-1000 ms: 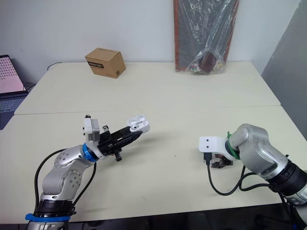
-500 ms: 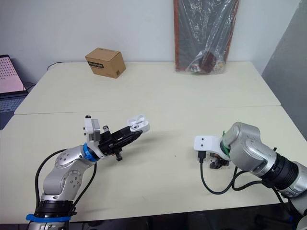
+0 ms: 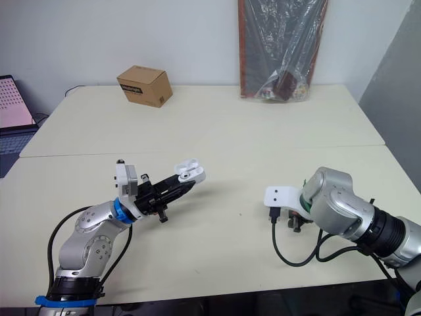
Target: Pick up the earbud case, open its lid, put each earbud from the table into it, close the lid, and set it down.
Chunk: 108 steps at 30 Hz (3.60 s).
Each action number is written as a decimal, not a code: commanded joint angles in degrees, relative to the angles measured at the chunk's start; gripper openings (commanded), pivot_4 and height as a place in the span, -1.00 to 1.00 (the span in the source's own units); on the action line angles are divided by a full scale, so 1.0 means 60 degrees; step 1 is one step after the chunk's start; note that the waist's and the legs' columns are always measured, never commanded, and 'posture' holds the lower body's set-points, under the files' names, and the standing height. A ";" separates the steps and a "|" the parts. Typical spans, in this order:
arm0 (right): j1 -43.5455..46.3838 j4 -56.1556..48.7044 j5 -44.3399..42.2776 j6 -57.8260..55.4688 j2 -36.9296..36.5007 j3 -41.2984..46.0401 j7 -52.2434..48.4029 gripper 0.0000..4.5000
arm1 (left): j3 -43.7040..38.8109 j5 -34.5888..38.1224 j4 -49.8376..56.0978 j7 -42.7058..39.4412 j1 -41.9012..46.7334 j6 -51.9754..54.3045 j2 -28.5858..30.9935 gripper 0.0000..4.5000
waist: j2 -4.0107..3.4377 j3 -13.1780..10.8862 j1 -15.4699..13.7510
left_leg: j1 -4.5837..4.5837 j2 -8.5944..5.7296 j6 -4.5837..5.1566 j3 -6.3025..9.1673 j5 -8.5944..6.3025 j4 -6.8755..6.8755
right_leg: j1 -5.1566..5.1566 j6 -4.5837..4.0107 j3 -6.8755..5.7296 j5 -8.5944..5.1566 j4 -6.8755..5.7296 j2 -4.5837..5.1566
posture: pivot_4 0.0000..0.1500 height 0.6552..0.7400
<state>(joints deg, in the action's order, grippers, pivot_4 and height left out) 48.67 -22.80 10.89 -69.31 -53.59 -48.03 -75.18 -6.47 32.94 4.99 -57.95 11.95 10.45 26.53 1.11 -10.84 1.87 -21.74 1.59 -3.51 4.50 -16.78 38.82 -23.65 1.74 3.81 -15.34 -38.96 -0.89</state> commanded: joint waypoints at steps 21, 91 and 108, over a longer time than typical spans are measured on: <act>-0.1589 -0.1618 -0.2743 0.0424 0.3187 0.5980 0.2918 -0.83 | -0.0011 -0.0103 -0.0117 -0.0094 0.0418 -0.0339 -0.0064 -0.64 | 0.0007 0.0004 -0.0048 | -0.0021 -0.0008 0.0000 0.0015 0.0000 -0.0005 | -0.0008 -0.0001 -0.0013 0.0001 0.0000 0.0005 | 1.00 1.00; -0.0995 -0.0768 -0.4724 0.2052 0.5960 0.5174 0.7840 -0.51 | 0.0146 0.0001 -0.0425 -0.0264 0.1508 -0.0184 -0.0430 -0.64 | 0.0002 0.0002 0.0017 | -0.0031 0.0000 0.0001 0.0011 0.0000 -0.0018 | -0.0028 -0.0003 -0.0006 0.0001 -0.0002 -0.0004 | 1.00 1.00; -0.0940 -0.1089 -0.7111 0.1835 0.5524 0.7549 0.6436 0.50 | 0.0128 -0.0069 -0.0654 -0.0610 0.1432 -0.0152 -0.0163 -0.64 | 0.0001 0.0001 0.0010 | -0.0036 0.0000 0.0002 0.0010 -0.0001 -0.0018 | -0.0030 -0.0003 -0.0007 0.0001 0.0001 -0.0005 | 1.00 1.00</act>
<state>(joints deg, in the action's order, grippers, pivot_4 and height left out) 41.55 -27.62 -29.07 -57.97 -19.95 -5.78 -35.45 -4.88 31.55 0.13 -60.81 20.14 10.07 24.98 1.12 -10.83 1.93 -21.95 1.59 -3.50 4.56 -16.79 38.71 -23.83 1.72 3.77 -15.33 -38.96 -0.92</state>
